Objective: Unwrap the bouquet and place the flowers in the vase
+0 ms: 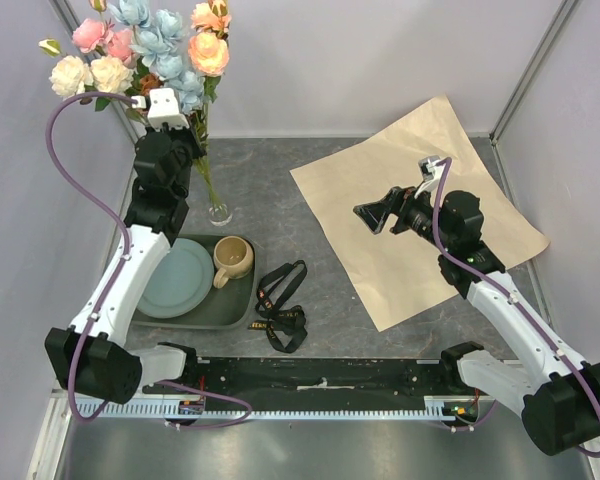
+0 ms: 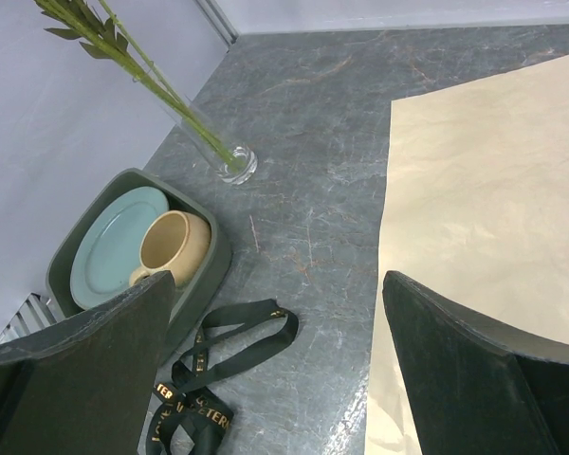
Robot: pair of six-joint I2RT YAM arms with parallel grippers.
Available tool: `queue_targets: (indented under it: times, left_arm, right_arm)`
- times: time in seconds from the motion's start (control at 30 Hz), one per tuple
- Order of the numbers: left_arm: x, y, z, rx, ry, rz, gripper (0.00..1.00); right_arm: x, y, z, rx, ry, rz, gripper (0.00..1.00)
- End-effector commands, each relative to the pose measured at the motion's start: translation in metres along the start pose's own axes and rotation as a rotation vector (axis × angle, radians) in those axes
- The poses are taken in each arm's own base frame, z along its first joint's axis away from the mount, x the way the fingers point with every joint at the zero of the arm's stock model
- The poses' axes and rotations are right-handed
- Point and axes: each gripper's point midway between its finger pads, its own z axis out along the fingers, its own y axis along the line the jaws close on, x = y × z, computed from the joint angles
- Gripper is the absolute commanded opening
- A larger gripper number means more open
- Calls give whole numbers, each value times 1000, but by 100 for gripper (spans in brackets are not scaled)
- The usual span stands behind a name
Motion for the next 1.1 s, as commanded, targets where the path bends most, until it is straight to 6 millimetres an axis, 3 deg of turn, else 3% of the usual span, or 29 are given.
queue_targets:
  times: [0.0,1.07]
  left_arm:
    - [19,7,3,-46,39,-23,2]
    - [101,12,-2,-77,152,-51,2]
  right_arm:
    - [-4,6,0,-28,-21,-9,98]
    - [5,3,1,-35,-11,10,98]
